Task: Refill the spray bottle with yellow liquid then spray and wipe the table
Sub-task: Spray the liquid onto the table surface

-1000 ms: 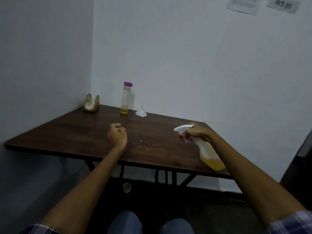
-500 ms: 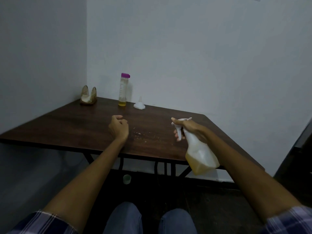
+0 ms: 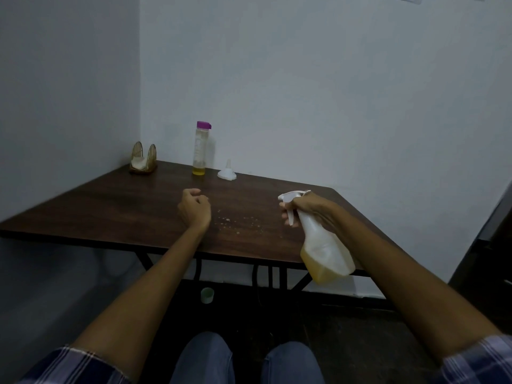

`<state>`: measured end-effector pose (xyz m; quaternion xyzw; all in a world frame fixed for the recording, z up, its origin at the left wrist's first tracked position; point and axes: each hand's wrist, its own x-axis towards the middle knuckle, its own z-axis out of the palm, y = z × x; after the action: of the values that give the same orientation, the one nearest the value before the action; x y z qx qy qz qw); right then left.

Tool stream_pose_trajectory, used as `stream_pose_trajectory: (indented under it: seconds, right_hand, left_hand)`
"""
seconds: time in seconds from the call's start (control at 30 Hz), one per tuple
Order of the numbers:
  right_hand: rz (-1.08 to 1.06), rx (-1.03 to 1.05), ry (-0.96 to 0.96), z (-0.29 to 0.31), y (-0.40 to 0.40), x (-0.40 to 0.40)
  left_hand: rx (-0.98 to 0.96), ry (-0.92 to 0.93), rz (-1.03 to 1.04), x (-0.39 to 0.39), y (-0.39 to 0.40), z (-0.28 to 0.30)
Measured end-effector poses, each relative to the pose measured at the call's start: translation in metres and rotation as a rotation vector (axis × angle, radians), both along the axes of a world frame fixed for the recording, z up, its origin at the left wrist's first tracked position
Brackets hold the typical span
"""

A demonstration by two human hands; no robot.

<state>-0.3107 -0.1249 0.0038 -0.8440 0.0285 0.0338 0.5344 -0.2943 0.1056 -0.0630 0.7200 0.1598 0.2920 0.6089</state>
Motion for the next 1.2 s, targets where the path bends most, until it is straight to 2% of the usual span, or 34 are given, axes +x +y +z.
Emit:
stream_pose_trajectory:
  seconds: [0.1, 0.2, 0.33, 0.4, 0.5, 0.6, 0.67, 0.8, 0.87, 1.03, 1.2]
  right_hand:
    - [-0.068, 0.029, -0.031, -0.005, 0.003, -0.002]
    - [0.023, 0.059, -0.018, -0.002, 0.002, -0.008]
    - [0.123, 0.188, -0.097, 0.023, -0.005, -0.008]
    - [0.18, 0.288, -0.184, 0.042, -0.011, -0.003]
    - [0.277, 0.313, -0.285, 0.06, -0.021, 0.005]
    - [0.277, 0.287, -0.276, 0.045, -0.029, 0.013]
    - [0.259, 0.289, -0.273, 0.03, -0.034, 0.017]
    - [0.21, 0.504, -0.199, 0.015, -0.051, 0.025]
    - [0.176, 0.478, -0.17, 0.013, -0.055, 0.029]
    - [0.243, 0.493, -0.204, 0.01, -0.054, 0.032]
    - [0.234, 0.521, -0.249, 0.007, -0.054, 0.034]
  left_hand:
    - [0.0, 0.002, -0.008, -0.003, -0.002, -0.001]
    - [-0.006, 0.008, -0.019, -0.007, -0.004, -0.001]
    - [-0.009, -0.027, -0.053, -0.009, -0.003, 0.01]
    - [0.006, -0.056, -0.14, -0.007, -0.006, 0.023]
    - [0.042, -0.117, -0.364, -0.003, -0.023, 0.045]
    - [0.082, -0.205, -0.566, -0.002, -0.054, 0.067]
    - [0.035, -0.228, -0.662, -0.001, -0.076, 0.083]
    - [0.04, -0.219, -0.787, 0.006, -0.113, 0.104]
    - [0.051, -0.236, -0.771, 0.007, -0.126, 0.109]
    - [0.142, -0.166, -0.609, 0.012, -0.144, 0.113]
    - [0.215, -0.213, -0.647, 0.013, -0.142, 0.112]
